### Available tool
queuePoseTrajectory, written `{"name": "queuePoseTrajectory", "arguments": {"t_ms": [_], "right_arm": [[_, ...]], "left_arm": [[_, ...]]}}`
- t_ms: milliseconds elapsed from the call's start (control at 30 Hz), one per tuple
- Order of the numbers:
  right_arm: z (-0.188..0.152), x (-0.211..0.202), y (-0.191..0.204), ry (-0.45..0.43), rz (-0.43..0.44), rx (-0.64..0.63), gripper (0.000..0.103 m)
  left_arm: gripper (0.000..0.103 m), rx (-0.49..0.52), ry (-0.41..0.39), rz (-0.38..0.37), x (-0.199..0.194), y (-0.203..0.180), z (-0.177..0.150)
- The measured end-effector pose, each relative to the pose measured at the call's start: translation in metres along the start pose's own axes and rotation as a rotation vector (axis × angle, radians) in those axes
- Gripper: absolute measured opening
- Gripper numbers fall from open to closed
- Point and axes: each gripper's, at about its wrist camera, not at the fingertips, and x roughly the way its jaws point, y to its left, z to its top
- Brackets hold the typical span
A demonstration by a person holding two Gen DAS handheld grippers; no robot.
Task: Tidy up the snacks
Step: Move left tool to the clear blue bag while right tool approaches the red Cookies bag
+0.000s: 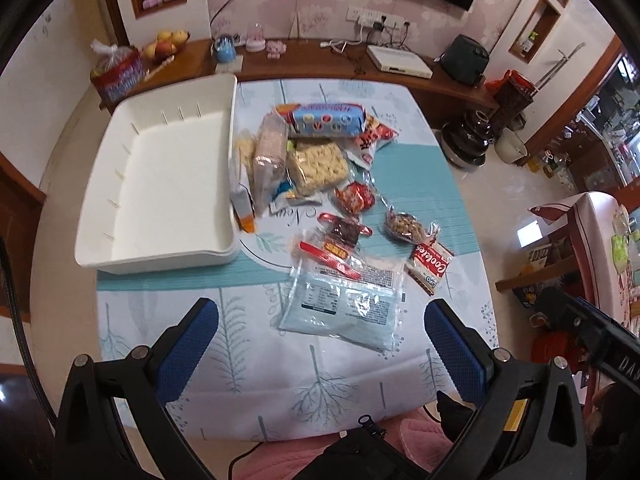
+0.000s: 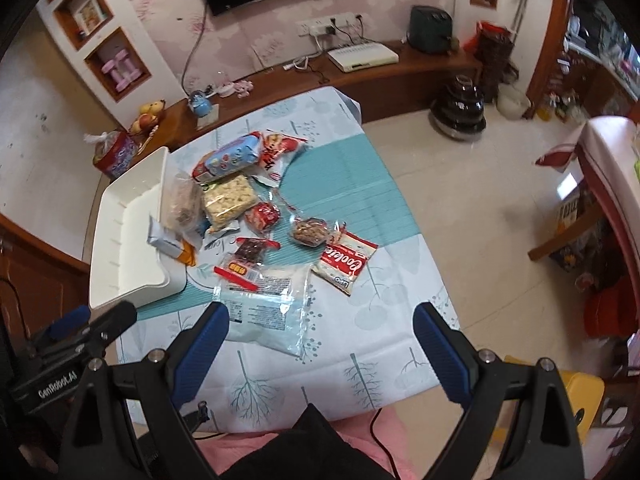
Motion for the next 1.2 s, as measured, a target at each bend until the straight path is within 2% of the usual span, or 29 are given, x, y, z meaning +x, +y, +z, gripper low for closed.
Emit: {"name": "queuePoseTrajectory", "arguments": {"t_ms": [167, 300, 400, 500, 633, 900, 1100, 1200], "right_arm": [[0.018, 0.023, -0.02, 0.072, 0.041, 0.019, 0.094], [0.034, 0.051, -0.04, 0.168, 0.083, 0.069, 0.094], [0.044, 0.071, -0.051, 0.208, 0.086, 0.09, 0.094], [0.052, 0.093, -0.06, 0.257, 0.124, 0.112, 0.094], [0.061, 0.126, -0.071, 0.323, 0.152, 0.154, 0.094], [0.063, 0.187, -0.086, 0.462, 0.183, 0.274, 0.094], [0.061, 0.216, -0.082, 0.525, 0.193, 0.321, 0.094], [0.063, 0.227, -0.08, 0.548, 0.183, 0.336, 0.094]], "left_arm": [[0.103, -0.072, 0.061, 0.005, 0.027, -0.008, -0.003], [0.103, -0.14, 0.094, -0.028, 0.049, -0.015, -0.008], [0.103, -0.183, 0.117, -0.055, 0.066, -0.019, -0.014], [0.102, -0.203, 0.139, -0.077, 0.088, -0.025, -0.019], [0.103, -0.204, 0.183, -0.09, 0.115, -0.026, -0.02], [0.103, -0.16, 0.311, -0.014, 0.175, -0.015, -0.018], [0.103, -0.085, 0.368, -0.015, 0.199, -0.026, -0.013], [0.103, -0.079, 0.395, -0.017, 0.211, -0.031, -0.012]]}}
